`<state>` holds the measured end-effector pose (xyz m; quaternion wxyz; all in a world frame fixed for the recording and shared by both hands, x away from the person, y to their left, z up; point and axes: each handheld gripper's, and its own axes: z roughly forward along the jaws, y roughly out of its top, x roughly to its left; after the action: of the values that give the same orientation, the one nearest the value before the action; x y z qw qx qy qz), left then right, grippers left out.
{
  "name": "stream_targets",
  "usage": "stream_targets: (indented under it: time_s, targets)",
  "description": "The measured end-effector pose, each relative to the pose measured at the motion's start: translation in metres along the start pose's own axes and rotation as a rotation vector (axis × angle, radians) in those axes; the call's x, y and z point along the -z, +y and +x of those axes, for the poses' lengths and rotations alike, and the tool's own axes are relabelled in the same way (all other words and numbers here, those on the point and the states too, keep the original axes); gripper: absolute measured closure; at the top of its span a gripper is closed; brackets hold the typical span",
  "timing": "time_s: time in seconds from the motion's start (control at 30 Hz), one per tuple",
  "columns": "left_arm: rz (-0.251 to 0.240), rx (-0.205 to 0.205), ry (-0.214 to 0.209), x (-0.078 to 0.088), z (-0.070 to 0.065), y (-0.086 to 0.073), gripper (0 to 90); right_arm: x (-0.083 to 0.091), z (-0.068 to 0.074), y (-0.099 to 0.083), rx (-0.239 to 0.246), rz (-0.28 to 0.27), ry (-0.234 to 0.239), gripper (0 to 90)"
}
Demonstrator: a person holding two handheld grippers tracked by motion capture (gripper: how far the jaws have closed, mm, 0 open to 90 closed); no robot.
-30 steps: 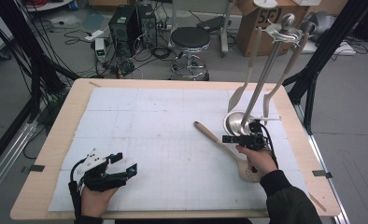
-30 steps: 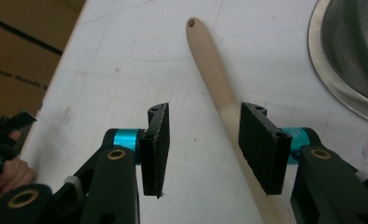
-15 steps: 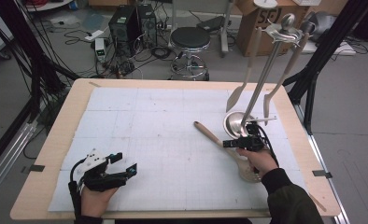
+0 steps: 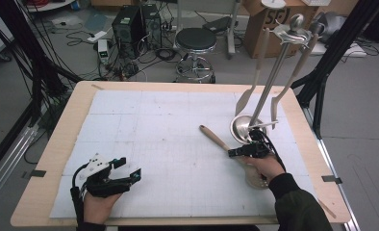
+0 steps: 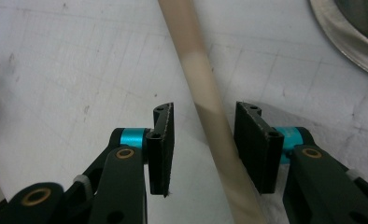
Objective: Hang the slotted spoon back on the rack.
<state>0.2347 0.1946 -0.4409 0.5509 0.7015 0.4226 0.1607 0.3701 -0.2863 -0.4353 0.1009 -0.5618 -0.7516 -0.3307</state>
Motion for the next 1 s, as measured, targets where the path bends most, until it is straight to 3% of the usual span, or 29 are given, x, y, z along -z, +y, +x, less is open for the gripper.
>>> stream_targets:
  time_s: [0.27, 0.3, 0.43, 0.47, 0.57, 0.87, 0.93, 1.0]
  targets:
    - [0.002, -0.001, 0.0, -0.001, 0.0, 0.0, 23.1, -0.001, 0.004, -0.001, 0.04, 0.033, -0.016, 60.3]
    - [0.001, -0.001, 0.0, -0.001, 0.0, 0.0, 23.1, -0.002, 0.005, 0.0, 0.07, 0.029, -0.02, 60.6]
    - [0.001, 0.0, 0.0, -0.001, -0.001, 0.0, 23.0, -0.003, 0.019, 0.003, 0.121, 0.096, -0.101, 61.0]
    - [0.001, -0.001, 0.0, -0.001, 0.0, 0.0, 23.1, -0.005, 0.021, 0.004, 0.147, 0.101, -0.12, 61.1]
    - [0.002, -0.001, -0.001, -0.001, -0.001, 0.0, 23.1, -0.007, 0.025, 0.005, 0.167, 0.116, -0.163, 66.4]
    - [0.0, -0.005, -0.003, -0.001, -0.002, 0.001, 23.1, -0.008, 0.028, 0.005, 0.183, 0.125, -0.203, 71.3]
    - [-0.002, -0.003, -0.003, -0.001, -0.002, 0.001, 23.1, -0.009, 0.027, 0.005, 0.229, 0.117, -0.209, 72.6]
    - [0.0, -0.004, -0.001, -0.001, -0.001, 0.0, 23.1, -0.01, 0.029, 0.005, 0.24, 0.121, -0.223, 73.3]
